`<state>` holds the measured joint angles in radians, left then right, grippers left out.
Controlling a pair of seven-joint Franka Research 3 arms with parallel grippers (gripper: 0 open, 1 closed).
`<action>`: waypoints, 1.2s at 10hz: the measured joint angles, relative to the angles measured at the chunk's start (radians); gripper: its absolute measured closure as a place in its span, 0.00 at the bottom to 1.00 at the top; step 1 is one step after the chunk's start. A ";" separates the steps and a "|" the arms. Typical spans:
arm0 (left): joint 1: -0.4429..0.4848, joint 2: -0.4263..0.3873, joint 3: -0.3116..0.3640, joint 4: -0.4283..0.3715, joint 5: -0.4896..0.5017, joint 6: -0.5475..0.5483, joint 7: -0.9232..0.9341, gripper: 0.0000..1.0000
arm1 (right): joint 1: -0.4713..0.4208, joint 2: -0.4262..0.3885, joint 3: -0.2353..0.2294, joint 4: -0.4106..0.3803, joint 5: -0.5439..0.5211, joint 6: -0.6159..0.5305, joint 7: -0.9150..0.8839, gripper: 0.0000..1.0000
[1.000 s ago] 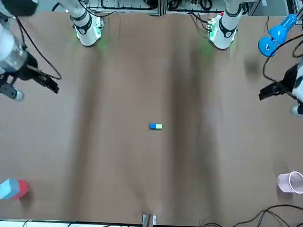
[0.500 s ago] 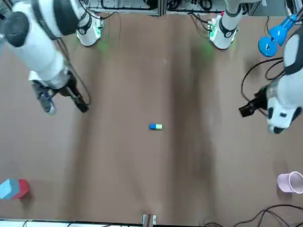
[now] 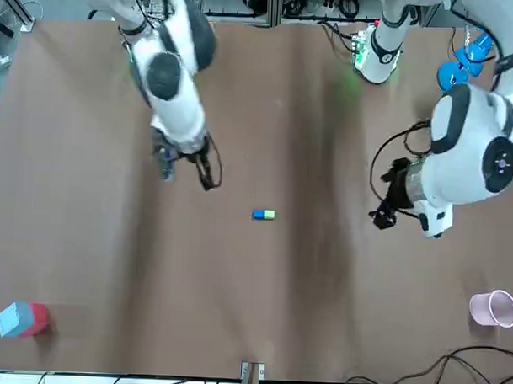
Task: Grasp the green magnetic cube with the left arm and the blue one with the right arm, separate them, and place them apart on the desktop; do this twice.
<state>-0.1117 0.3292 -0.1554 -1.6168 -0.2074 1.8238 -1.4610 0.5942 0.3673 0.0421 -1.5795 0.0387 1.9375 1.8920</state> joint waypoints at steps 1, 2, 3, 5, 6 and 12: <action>-0.040 0.021 -0.001 -0.023 -0.010 0.056 -0.090 0.00 | 0.021 0.039 -0.001 0.024 -0.001 0.022 0.084 0.02; -0.079 0.048 -0.002 -0.032 -0.017 0.091 -0.146 0.00 | 0.039 0.081 -0.001 0.061 -0.004 0.025 0.165 0.01; -0.114 0.075 -0.002 -0.035 -0.025 0.113 -0.174 0.00 | 0.053 0.126 -0.001 0.099 -0.011 0.026 0.226 0.01; -0.162 0.125 -0.002 -0.037 -0.047 0.161 -0.197 0.00 | 0.062 0.216 -0.002 0.177 -0.019 0.032 0.292 0.01; -0.178 0.143 -0.002 -0.040 -0.058 0.197 -0.212 0.01 | 0.063 0.251 -0.003 0.210 -0.019 0.047 0.319 0.01; -0.255 0.241 -0.006 -0.083 -0.154 0.499 -0.228 0.04 | 0.110 0.454 -0.010 0.378 -0.020 0.148 0.432 0.01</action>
<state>-0.3671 0.5697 -0.1617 -1.6995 -0.3613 2.3224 -1.6893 0.7038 0.8211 0.0316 -1.2011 0.0191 2.0859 2.3244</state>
